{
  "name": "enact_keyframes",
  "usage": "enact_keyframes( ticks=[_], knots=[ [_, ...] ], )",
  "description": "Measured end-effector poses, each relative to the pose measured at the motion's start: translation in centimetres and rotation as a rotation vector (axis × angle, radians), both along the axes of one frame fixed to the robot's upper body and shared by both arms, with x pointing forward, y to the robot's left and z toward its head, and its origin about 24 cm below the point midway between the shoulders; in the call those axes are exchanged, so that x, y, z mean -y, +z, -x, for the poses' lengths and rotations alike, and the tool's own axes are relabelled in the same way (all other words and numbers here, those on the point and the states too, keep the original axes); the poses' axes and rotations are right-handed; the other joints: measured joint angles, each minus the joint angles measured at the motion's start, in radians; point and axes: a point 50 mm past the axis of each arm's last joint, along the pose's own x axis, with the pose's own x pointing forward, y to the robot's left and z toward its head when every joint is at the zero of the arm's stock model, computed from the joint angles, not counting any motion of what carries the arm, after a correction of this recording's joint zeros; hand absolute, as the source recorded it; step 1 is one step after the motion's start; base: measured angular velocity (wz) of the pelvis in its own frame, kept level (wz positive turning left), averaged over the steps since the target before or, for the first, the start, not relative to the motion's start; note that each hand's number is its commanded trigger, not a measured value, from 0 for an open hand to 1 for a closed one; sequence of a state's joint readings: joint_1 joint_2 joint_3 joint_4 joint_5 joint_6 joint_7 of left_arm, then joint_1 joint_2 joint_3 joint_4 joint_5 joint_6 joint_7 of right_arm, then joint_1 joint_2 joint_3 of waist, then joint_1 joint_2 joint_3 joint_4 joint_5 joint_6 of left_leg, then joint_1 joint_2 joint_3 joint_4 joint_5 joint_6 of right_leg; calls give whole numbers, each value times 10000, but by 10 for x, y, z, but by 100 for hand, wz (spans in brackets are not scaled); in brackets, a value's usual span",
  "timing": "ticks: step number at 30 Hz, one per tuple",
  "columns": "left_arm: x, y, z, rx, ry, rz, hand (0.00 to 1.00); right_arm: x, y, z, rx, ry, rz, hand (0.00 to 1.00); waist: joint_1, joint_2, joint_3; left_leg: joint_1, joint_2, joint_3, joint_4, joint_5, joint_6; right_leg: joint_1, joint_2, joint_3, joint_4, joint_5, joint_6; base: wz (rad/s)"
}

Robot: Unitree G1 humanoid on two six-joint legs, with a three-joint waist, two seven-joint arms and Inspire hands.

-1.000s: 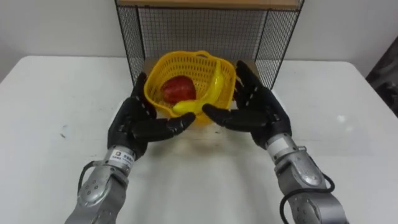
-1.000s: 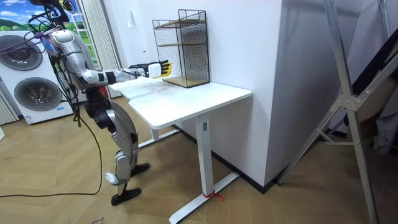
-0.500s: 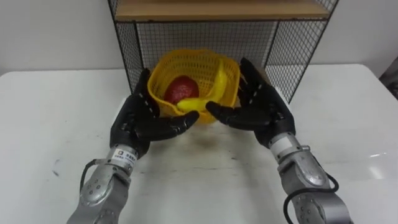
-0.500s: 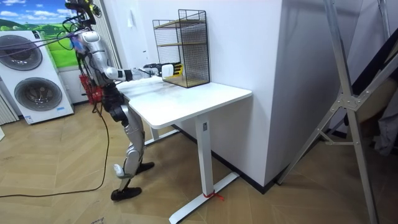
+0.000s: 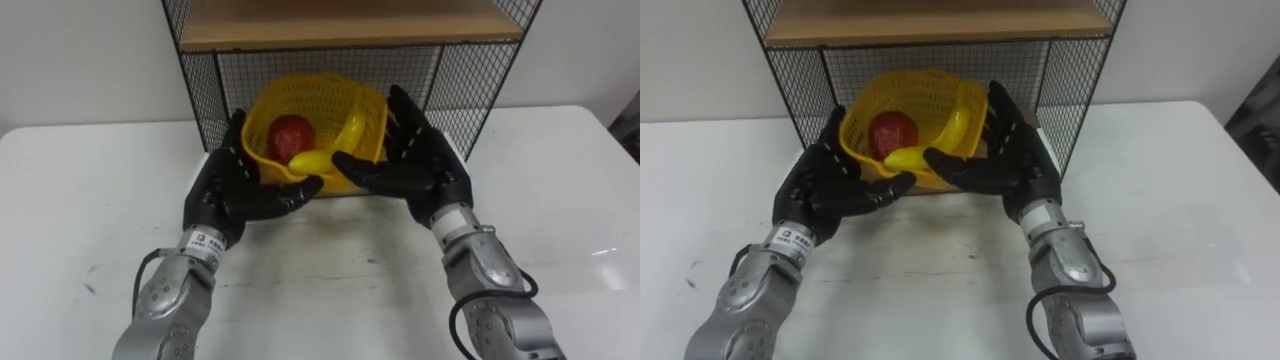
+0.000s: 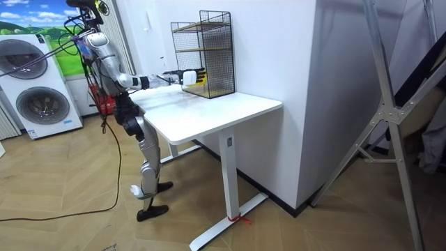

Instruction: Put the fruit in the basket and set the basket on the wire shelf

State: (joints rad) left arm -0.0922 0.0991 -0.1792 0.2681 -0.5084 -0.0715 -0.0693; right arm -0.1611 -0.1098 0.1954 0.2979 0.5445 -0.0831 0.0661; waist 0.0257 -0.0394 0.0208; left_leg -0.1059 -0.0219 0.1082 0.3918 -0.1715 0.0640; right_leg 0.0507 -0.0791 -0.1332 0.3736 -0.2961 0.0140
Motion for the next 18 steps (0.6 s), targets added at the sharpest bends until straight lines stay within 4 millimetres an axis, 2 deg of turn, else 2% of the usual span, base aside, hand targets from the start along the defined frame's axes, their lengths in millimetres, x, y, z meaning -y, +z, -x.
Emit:
enact_keyframes(
  ticks=[12, 14, 18],
  knots=[
    [6, -15, -8, -1127, 239, -94, 0, 1, -8, -11, -884, -159, 269, 0, 5, 14, 36, 140, 105, -29, -144, 71, -103, 220, 141, -15, -366, 158, -97, 0],
    [7, -14, -10, -1167, 287, -83, 0, 1, -8, -12, -934, -189, 201, 0, -5, 46, 70, 146, 116, -67, -153, 72, -104, 323, 186, -45, -538, 236, -87, 6],
    [14, -11, -24, -1363, 343, -54, 0, -1, -9, -29, -1506, -426, -81, 0, -46, 52, 87, 186, 108, -128, -187, 97, -107, 415, 207, -65, -663, 299, -86, 2]
  ],
)
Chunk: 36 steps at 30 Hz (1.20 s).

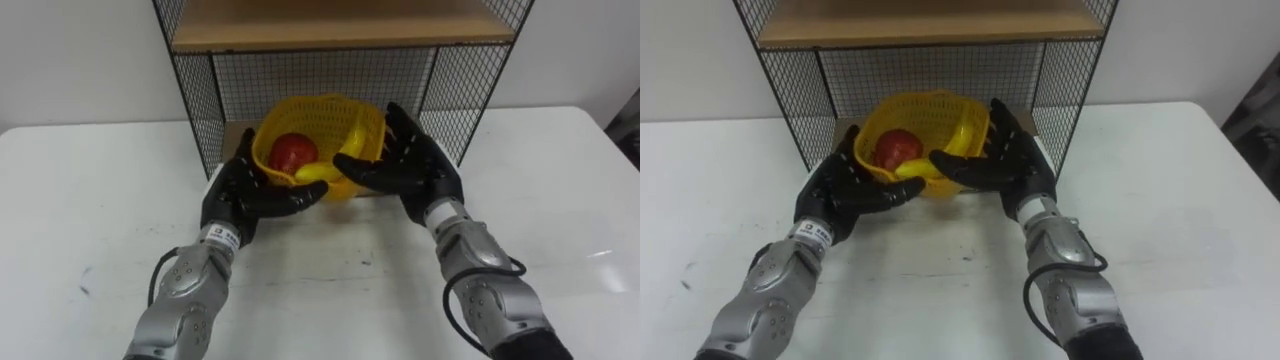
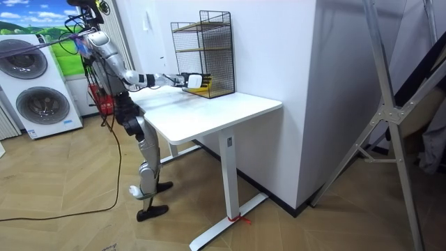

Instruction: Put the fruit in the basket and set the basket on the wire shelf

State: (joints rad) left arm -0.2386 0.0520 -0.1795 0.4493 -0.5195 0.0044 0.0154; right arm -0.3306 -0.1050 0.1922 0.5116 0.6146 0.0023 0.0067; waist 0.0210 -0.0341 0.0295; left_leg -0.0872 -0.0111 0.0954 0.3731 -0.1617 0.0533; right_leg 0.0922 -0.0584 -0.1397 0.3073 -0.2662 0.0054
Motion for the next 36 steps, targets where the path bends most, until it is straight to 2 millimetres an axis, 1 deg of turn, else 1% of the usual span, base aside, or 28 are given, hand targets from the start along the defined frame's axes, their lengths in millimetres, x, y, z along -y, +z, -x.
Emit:
enact_keyframes(
  ticks=[2, 4, 6, 9, 13, 16, 18, 19, 21, 23, 25, 29, 31, 36],
  knots=[
    [3, 2, -7, -100, 26, -46, 0, -1, -1, -5, -233, -133, -44, 0, 75, -14, 31, 63, 0, 1, -19, 0, 0, 69, 12, 25, -27, 10, 2, 0],
    [4, 1, -12, -333, 117, -185, 0, -2, -4, -7, -484, -166, -7, 0, 109, -68, 110, 300, 1, -9, -158, 54, -24, 310, 36, 18, -230, 105, -14, 0],
    [4, -4, -13, -551, 157, -278, 0, -3, -10, -6, -834, -148, 35, 0, 112, -95, 128, 469, 2, -34, -297, 91, -43, 515, 69, 15, -436, 214, -20, -2],
    [2, -9, -12, -761, 242, -343, 0, -6, -17, -4, -1116, -123, 11, 0, 95, -104, 124, 696, 7, -29, -444, 105, -50, 789, 92, 15, -650, 289, -17, -1],
    [1, -11, -11, -959, 298, -417, 0, -8, -20, -3, -1397, -215, -307, 0, 108, -152, 83, 835, -8, -34, -496, 197, -40, 956, 91, -21, -740, 358, -12, 3],
    [0, -14, -10, -1222, 392, -453, 0, -5, -24, -1, -1688, -470, -524, 0, 112, -137, 62, 1006, -4, -85, -521, 233, -54, 1231, 140, -28, -1013, 498, -20, 2],
    [0, -18, -9, -1451, 444, -470, 0, -4, -28, 0, -1928, -519, -476, 0, 121, -120, 43, 1155, -3, -83, -528, 231, -55, 1386, 144, -20, -1036, 511, -20, 0],
    [-1, -21, -7, -1618, 469, -473, 0, -3, -31, 1, -2075, -571, -429, 0, 119, -88, -27, 1207, -2, -81, -528, 230, -56, 1437, 144, -18, -1038, 511, -19, 0],
    [-2, -26, -5, -1902, 471, -538, 0, -3, -35, 3, -2351, -580, -324, 0, 113, -8, -91, 1365, -10, -86, -535, 226, -54, 1605, 140, -17, -1040, 505, -12, 0],
    [-3, -32, -3, -2166, 518, -614, 0, -3, -40, 5, -2594, -622, -225, 0, 94, 67, -115, 1538, -14, -105, -566, 224, -56, 1781, 142, -27, -1051, 499, -11, 2],
    [-4, -38, 1, -2489, 573, -737, 0, -2, -46, 9, -2899, -673, -121, 0, 68, 132, -151, 1764, -28, -114, -685, 224, -59, 1959, 79, -25, -1036, 480, -14, 0],
    [-10, -44, 4, -2693, 759, -792, 0, -2, -53, 14, -3134, -637, -52, 0, 46, 99, -160, 2002, -23, -79, -809, 228, -151, 2106, 62, -22, -1027, 401, -17, -4],
    [-13, -45, 5, -2722, 932, -747, 0, 1, -58, 19, -3278, -656, 116, 0, 23, 49, -169, 2020, -25, -97, -810, 239, -145, 2137, 73, -37, -1034, 416, -43, 0],
    [-17, -47, 7, -2848, 1209, -773, 0, 4, -61, 23, -3363, -770, -12, 0, -10, 19, -170, 2088, -23, -96, -824, 264, -115, 2207, 81, -40, -1046, 431, -59, 0]
  ],
)
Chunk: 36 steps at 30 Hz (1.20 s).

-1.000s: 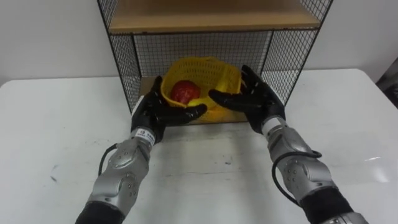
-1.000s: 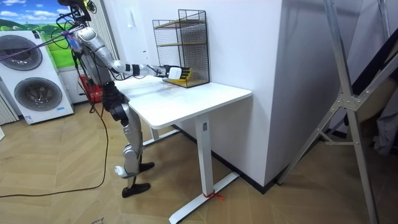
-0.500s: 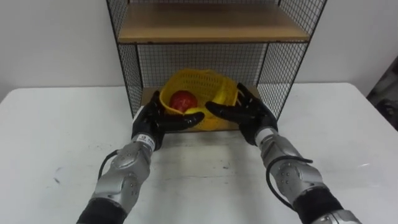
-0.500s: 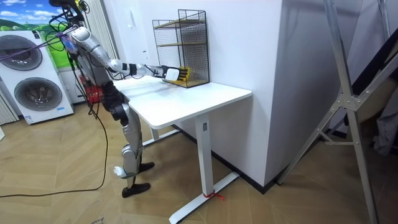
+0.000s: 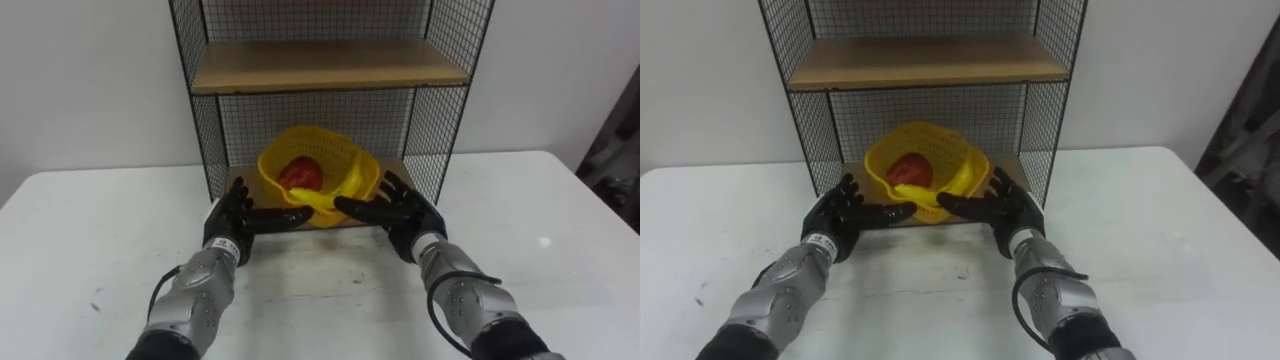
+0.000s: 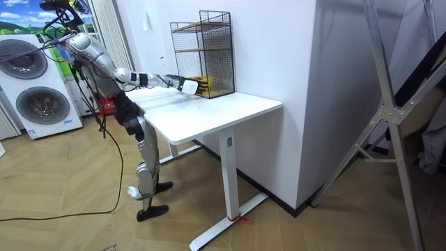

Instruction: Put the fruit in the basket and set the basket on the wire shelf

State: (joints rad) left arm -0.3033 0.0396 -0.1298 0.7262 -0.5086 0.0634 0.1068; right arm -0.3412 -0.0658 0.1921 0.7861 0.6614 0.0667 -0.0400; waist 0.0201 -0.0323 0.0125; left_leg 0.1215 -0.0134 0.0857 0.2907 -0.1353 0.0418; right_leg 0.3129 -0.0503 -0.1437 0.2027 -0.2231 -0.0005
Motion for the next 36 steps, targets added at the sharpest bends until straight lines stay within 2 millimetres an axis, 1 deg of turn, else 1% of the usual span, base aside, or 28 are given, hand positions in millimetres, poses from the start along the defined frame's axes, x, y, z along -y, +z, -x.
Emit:
enact_keyframes(
  ticks=[3, 4, 5, 8, 10, 15, 19, 21, 24, 27, 28, 30, 32, 33, 34, 36],
  knots=[
    [-4, -4, 4, -139, 204, 29, 0, 5, -4, 5, -133, -190, -97, 0, -52, 2, -7, 75, 1, 1, 2, -9, -14, 79, -1, 3, 11, -2, 1, 0],
    [-7, -6, 6, -203, 342, 51, 0, 6, -7, 7, -201, -251, -99, 0, -83, 4, -33, 90, 0, 1, 2, -31, -49, 94, -1, 7, 10, -10, 5, 0],
    [-9, -7, 7, -235, 418, 63, 0, 7, -7, 8, -230, -289, -120, 0, -111, 5, -39, 96, 0, 1, 5, -31, -48, 105, -2, 3, 9, -12, 8, 0],
    [-12, -9, 10, -329, 516, 37, 0, 14, -13, 15, -455, -702, -241, 0, -164, 25, -36, 174, -8, -16, 12, -33, -47, 196, 2, -1, 5, -12, 8, 1],
    [-14, -11, 13, -414, 575, 39, 0, 19, -17, 20, -603, -905, -267, 0, -174, 103, -77, 216, -11, -12, -7, -32, -47, 222, -1, 13, 9, -11, 7, 0],
    [-22, -17, 20, -569, 958, 157, 0, 33, -21, 27, -736, -1497, -296, 0, -233, 285, -114, 248, -10, 25, -24, -30, -50, 236, 18, 36, 3, -16, 12, 0],
    [-25, -19, 23, -617, 1124, 218, 0, 40, -20, 27, -652, -1654, -218, 0, -390, 355, -157, 247, -15, 27, -68, -19, -64, 219, 16, 14, 3, -35, 25, 0],
    [-27, -18, 24, -600, 1191, 253, 0, 40, -19, 26, -603, -1601, -134, 0, -426, 370, -166, 245, -15, 32, -100, -1, -65, 194, 10, 7, 6, -34, 23, 0],
    [-28, -17, 25, -524, 1255, 307, 0, 39, -16, 24, -400, -1464, -198, 0, -452, 346, -157, 268, -32, 40, -230, 67, -73, 164, 7, 5, 2, -32, 16, 0],
    [-29, -15, 25, -447, 1299, 335, 0, 39, -8, 19, 25, -1307, -214, 0, -524, 328, -153, 251, -37, 4, -230, 73, -81, 163, 4, -33, -15, -33, 16, 2],
    [-29, -14, 25, -413, 1294, 343, 0, 39, -6, 18, 188, -1211, -124, 0, -556, 294, -159, 239, -55, -38, -236, 86, -83, 166, 2, -64, -31, -34, 18, 7],
    [-30, -13, 27, -329, 1282, 366, 0, 40, -4, 21, 367, -1021, 120, 0, -568, 245, -170, 222, -115, -53, -267, 125, -65, 165, 9, -70, -78, -27, 9, 5],
    [-30, -11, 29, -163, 1213, 421, 0, 41, 1, 25, 719, -784, 379, 0, -567, 236, -184, 127, -98, -69, -239, 131, -56, 119, 9, -79, -135, 3, -7, 0],
    [-31, -9, 31, -70, 1179, 460, 0, 42, 5, 26, 978, -632, 539, 0, -563, 253, -232, 40, -86, -72, -235, 140, -46, 22, 9, -77, -127, 10, -12, 0],
    [-31, -6, 32, 139, 1163, 497, 0, 42, 11, 26, 1321, -494, 718, 0, -599, 249, -241, -1, -79, -81, -238, 143, -43, -17, 5, -80, -129, 12, -13, 0],
    [-31, 3, 32, 584, 1144, 546, 0, 45, 22, 24, 1817, -378, 862, 0, -646, 218, -223, -65, -77, -98, -235, 175, -36, -83, 6, -80, -136, 25, -17, 4]
  ],
)
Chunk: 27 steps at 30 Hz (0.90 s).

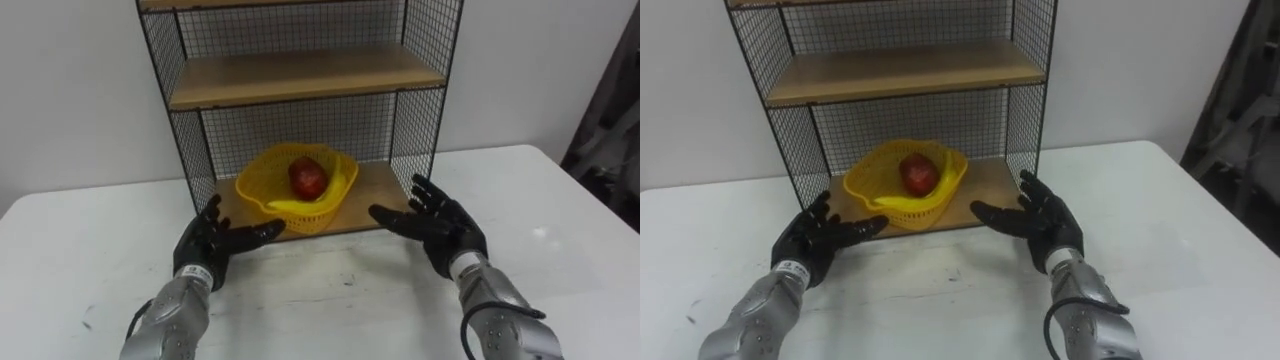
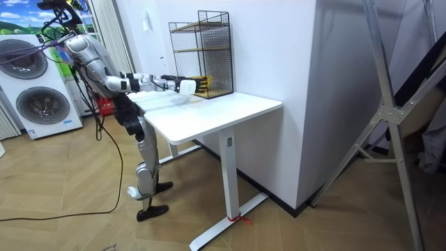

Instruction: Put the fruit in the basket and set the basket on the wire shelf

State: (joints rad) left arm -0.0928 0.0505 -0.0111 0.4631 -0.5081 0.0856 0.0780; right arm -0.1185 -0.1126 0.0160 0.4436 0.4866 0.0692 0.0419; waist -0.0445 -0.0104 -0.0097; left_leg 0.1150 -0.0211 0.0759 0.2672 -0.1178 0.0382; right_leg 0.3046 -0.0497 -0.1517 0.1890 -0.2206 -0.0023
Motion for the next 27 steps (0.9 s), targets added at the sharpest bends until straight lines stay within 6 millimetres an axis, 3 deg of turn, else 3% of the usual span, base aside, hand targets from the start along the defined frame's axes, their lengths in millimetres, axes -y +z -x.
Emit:
enact_keyframes(
  ticks=[5, 9, 12, 17, 23, 27],
  knots=[
    [-1, 28, -2, 1335, -116, -394, 0, 0, 25, -5, 1169, 457, 803, 0, 7, -70, 48, -3, -11, 10, -165, 84, -14, -76, 2, 7, -59, 32, 0, 0],
    [-1, 51, 0, 2443, -200, -532, 0, 1, 41, 2, 1963, 738, 1335, 0, 23, -48, 64, -96, -14, 5, -200, 61, -52, -115, 3, -2, -162, 35, 57, 0],
    [-3, 52, 10, 2567, -319, -802, 0, 7, 52, 7, 2468, 650, 1733, 0, 9, -23, 22, -187, -65, 25, -313, 118, -48, -242, 10, -46, -188, 51, 76, 0],
    [-6, 43, 24, 2179, -336, -1027, 0, 14, 57, 12, 2669, 520, 2069, 0, -11, -52, 34, -328, -76, 20, -303, 143, -24, -362, 14, -79, -181, 76, 33, 1],
    [-9, 57, 27, 2863, -512, -1511, 0, 21, 65, 19, 3009, 255, 2235, 0, 15, -129, 83, -357, -78, -2, -323, 154, -17, -387, 4, -131, -183, 83, 22, 1],
    [-14, 64, 36, 3336, -308, -1854, 0, 27, 66, 31, 3253, -106, 2492, 0, -16, -165, 75, -361, -79, -7, -304, 136, -44, -388, 2, -133, -190, 60, 61, 0]
  ],
)
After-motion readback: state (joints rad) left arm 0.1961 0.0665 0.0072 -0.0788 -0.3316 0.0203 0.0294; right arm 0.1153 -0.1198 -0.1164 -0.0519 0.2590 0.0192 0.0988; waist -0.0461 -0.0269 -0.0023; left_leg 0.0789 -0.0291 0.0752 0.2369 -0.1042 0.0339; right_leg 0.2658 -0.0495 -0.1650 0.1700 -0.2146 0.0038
